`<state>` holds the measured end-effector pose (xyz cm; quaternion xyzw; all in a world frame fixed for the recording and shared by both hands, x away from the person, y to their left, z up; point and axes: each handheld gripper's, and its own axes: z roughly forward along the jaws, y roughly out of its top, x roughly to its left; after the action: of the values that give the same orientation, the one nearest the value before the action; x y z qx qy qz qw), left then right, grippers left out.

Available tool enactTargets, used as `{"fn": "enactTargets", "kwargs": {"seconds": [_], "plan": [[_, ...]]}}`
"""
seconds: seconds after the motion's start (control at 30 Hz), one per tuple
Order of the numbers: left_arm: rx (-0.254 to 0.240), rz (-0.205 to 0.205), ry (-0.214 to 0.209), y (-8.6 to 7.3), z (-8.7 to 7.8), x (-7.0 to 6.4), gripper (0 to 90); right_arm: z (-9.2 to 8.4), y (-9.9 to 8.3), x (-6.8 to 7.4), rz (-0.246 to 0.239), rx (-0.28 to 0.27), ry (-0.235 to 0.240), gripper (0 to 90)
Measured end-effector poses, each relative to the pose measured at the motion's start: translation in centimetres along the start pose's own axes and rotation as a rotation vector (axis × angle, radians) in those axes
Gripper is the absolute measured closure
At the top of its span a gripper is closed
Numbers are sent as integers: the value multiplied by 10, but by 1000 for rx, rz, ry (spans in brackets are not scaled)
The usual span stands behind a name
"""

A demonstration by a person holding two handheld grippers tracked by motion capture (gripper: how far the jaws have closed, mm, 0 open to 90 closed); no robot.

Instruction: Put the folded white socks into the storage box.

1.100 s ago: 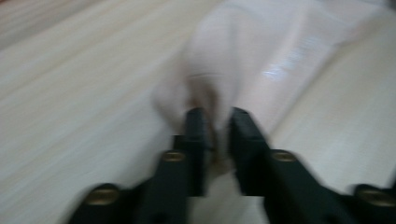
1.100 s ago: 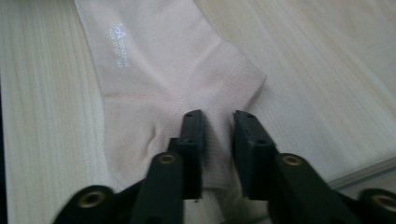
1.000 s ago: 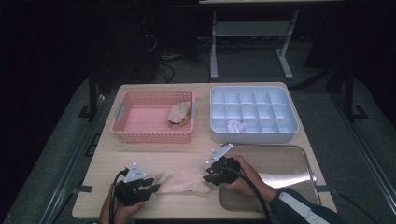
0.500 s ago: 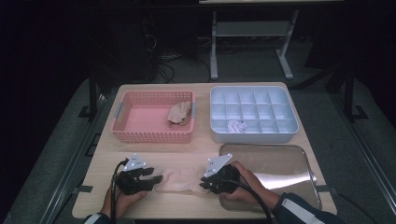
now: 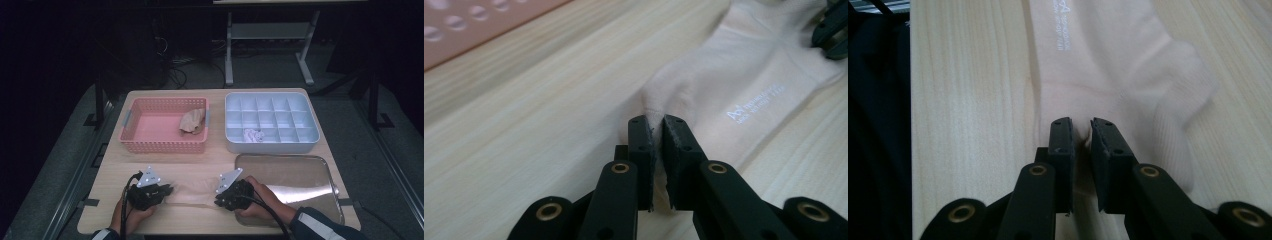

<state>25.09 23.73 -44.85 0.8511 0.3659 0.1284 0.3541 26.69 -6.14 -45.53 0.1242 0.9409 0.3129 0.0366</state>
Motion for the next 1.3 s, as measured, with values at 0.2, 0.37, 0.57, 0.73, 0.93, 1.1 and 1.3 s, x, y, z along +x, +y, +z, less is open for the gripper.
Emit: {"fn": "enactTargets", "kwargs": {"seconds": [0.2, 0.37, 0.57, 0.73, 0.93, 1.1, 1.3], "plan": [[-23, -88, 62, -8, -10, 21, 815, -2, -1, -3, 5, 7, -14, 787], [-65, -70, 20, -1, -11, 14, 677, -1, -1, -3, 3, 7, -16, 775], [-11, -28, 28, 6, 8, 1, 512, -1, -1, -4, -4, 6, -28, 771], [50, -19, 57, 2, 15, 7, 553, -2, -2, -5, -8, 7, -45, 743], [49, -39, 42, -1, 12, 14, 506, -4, -3, -10, 10, 16, -50, 734], [12, -75, 12, -3, 11, 16, 398, -9, -3, -14, 30, -9, -26, 686], [-2, -61, 14, 2, 14, 10, 263, -18, 9, -9, 1, -107, -90, 753]]}}
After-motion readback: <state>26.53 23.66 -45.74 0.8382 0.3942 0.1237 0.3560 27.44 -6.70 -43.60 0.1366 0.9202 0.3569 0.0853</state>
